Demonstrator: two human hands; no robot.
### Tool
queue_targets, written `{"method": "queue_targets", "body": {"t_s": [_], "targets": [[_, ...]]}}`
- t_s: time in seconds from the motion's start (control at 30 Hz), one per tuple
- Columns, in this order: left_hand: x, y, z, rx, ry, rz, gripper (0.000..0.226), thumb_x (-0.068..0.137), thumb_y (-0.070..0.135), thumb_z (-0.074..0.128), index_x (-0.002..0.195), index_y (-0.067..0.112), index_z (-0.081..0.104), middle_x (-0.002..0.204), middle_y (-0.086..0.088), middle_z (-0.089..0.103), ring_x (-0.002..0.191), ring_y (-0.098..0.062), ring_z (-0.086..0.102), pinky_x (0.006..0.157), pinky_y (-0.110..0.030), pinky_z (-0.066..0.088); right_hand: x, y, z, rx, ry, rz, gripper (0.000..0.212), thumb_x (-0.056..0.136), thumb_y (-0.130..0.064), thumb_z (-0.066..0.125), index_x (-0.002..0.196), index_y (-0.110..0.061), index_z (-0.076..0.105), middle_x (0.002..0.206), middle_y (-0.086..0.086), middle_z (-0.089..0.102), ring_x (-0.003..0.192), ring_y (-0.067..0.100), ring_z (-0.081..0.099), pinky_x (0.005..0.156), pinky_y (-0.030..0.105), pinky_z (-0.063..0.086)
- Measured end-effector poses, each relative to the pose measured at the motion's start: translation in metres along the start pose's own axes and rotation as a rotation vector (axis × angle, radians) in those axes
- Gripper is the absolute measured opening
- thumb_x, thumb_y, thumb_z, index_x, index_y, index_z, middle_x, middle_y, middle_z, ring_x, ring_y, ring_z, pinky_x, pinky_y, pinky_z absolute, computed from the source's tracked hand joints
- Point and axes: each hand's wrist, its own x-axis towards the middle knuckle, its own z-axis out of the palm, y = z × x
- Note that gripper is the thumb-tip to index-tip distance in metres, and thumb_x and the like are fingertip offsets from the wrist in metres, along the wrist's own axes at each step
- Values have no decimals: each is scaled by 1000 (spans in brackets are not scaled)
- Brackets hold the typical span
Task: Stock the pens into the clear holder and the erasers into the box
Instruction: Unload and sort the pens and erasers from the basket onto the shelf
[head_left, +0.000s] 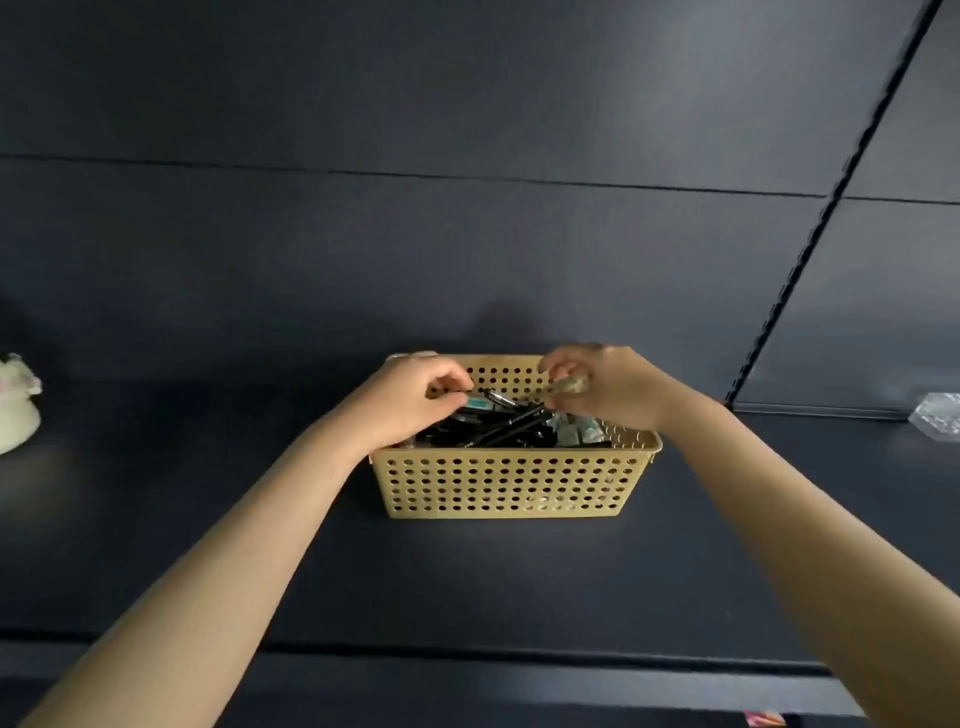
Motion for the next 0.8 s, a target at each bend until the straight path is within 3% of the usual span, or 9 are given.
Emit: {"method": "queue_targets", "body": {"t_s": [0.13, 0.23, 0.33, 0.43, 0.63, 0.8], "targets": [[36, -9, 12, 122, -273, -99, 35, 89, 45, 64, 123, 38, 58, 138, 15, 48, 126, -8, 44, 104, -31, 38, 31, 13, 10, -126, -246, -40, 54, 85, -47, 70, 134, -33, 52, 130, -11, 59, 121, 10, 53, 107, 32, 38], [46, -15, 19, 179, -367, -134, 55, 85, 54, 64, 134, 37, 48, 147, 12, 40, 133, -12, 39, 107, -32, 37, 43, 28, 20, -162, -356, -49, 69, 83, -56, 67, 143, -32, 43, 145, -11, 48, 132, 11, 44, 110, 31, 34], [52, -20, 27, 284, -432, -169, 73, 80, 63, 63, 144, 37, 37, 154, 12, 30, 143, -15, 18, 114, -39, 27, 53, 42, 32, -175, -424, -75, 81, 79, -60, 67, 147, -29, 36, 151, -8, 40, 139, 16, 36, 116, 41, 29], [51, -23, 33, 332, -442, -172, 82, 77, 68, 63, 147, 37, 32, 153, 16, 26, 143, -13, 11, 117, -41, 23, 57, 46, 42, -147, -416, -92, 84, 78, -58, 69, 148, -27, 34, 150, -6, 41, 138, 17, 37, 116, 41, 30], [52, -24, 39, 360, -460, -228, 97, 75, 70, 63, 152, 28, 22, 154, 12, 21, 142, -16, 20, 115, -40, 29, 61, 49, 43, -91, -400, -69, 86, 84, -55, 65, 153, -24, 26, 154, -4, 33, 137, 16, 37, 113, 35, 33], [54, -25, 41, 401, -464, -229, 98, 75, 71, 62, 152, 27, 21, 156, 9, 20, 142, -23, 20, 115, -43, 29, 62, 50, 46, -180, -360, -58, 80, 82, -65, 58, 149, -29, 32, 150, -6, 35, 143, 20, 25, 118, 50, 24]]}}
